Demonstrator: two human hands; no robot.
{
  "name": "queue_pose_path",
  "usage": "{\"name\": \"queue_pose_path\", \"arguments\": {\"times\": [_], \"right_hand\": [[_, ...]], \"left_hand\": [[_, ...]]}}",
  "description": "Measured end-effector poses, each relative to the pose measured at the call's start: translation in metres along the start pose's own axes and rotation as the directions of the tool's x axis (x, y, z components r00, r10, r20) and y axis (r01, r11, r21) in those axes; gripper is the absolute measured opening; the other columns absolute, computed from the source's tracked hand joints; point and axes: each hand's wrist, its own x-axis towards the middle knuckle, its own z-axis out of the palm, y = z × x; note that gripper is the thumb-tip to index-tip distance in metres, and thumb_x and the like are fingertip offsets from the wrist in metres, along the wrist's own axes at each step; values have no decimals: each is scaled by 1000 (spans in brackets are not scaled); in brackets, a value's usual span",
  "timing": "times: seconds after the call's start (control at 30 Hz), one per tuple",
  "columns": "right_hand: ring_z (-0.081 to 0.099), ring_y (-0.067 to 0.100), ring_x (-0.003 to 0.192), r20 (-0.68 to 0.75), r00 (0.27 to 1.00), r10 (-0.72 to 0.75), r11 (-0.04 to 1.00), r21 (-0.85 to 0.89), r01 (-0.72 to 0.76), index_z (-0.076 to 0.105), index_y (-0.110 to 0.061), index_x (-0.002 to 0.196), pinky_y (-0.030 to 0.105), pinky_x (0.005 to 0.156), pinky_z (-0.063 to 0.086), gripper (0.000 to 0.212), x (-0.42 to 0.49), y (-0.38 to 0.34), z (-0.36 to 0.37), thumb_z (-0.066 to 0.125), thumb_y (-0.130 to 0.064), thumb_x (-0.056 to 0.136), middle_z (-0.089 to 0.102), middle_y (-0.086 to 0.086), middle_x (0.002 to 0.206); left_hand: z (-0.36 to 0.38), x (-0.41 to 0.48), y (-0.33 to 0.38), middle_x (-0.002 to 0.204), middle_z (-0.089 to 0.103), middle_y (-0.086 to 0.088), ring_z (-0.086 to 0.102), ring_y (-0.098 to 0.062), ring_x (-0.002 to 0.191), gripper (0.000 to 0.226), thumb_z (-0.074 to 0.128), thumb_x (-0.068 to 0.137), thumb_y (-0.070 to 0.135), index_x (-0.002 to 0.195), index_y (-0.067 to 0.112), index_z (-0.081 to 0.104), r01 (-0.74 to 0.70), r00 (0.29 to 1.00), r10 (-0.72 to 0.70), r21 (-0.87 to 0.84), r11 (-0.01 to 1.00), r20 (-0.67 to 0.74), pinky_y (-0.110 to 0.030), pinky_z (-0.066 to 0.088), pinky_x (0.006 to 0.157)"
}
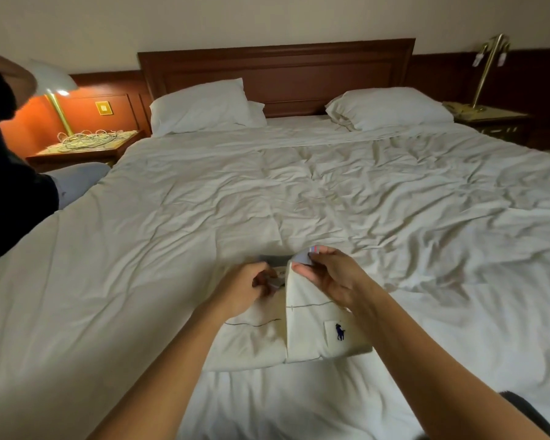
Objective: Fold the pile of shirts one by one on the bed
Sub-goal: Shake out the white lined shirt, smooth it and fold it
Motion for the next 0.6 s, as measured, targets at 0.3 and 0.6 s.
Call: {"name": "queue_pose_path", "arguments": {"times": [0.3,0.6], "right_hand": [[66,21,77,147,961,-236,230,-952,202,49,-27,122,36,69,57,45,-17,-1,-28,70,-22,83,66,1,81],[22,16,138,416,906,-76,-243,-889,388,44,-57,136,41,110,16,39,-5,36,-33,37,-61,98,35,-13,146]], "left_hand": [[10,-11,-15,95,73,-8,71,-23,91,25,69,87,-4,98,19,73,43,991,-77,-278,960,-112,-37,56,90],[6,-21,-23,105,62,16,57,-9,107,20,74,88,24,108,26,77,-111,990,119,102,989,-74,-33,44,98]]}}
